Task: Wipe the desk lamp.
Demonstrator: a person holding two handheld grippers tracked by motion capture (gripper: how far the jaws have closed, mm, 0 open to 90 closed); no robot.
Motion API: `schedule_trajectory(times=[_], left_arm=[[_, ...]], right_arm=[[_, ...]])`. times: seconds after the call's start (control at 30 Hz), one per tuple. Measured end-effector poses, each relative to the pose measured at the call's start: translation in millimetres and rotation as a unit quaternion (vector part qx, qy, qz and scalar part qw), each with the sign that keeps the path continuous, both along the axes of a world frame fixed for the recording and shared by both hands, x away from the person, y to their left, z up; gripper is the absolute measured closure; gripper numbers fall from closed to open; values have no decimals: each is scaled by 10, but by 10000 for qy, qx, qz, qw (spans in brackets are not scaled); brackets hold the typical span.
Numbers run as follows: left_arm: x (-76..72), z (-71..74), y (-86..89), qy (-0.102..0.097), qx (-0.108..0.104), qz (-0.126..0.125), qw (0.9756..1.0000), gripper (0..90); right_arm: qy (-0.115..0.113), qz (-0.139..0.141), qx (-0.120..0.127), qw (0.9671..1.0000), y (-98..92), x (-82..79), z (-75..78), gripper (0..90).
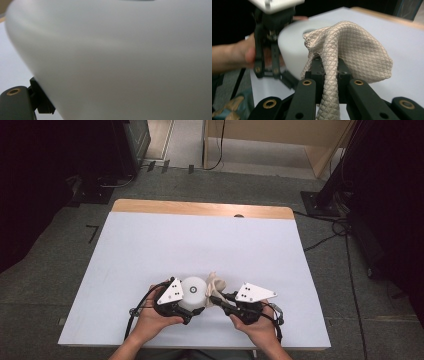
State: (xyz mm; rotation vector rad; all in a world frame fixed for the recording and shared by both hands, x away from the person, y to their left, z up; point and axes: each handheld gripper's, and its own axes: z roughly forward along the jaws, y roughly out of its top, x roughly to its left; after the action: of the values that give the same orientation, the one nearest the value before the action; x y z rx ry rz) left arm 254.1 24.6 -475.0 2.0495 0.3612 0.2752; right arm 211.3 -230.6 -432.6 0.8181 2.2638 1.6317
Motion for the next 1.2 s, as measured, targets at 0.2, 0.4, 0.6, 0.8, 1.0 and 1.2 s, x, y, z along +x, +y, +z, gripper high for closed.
schedule_trajectory(times=[0.2,0.4,0.6,0.8,1.0,1.2], left_arm=[[-69,69,-63,-269,433,163,9986,81],[-107,80,-111,-417,657,130,9969,81],[-150,111,-146,-620,884,171,9940,81],[-222,134,-235,-821,1078,15,9908,82],[-225,137,-250,-777,1072,-43,9912,81],[-167,116,-218,-485,818,-162,9953,81]], right_arm=[[-277,-143,241,9992,-46,-25,178,820],[-251,-191,239,9992,-3,-2,160,819],[-259,-203,271,9991,48,16,146,819],[-297,-114,335,9989,117,-1,164,818],[-219,119,343,9991,195,-40,182,818],[50,378,362,9986,216,-80,182,818]])
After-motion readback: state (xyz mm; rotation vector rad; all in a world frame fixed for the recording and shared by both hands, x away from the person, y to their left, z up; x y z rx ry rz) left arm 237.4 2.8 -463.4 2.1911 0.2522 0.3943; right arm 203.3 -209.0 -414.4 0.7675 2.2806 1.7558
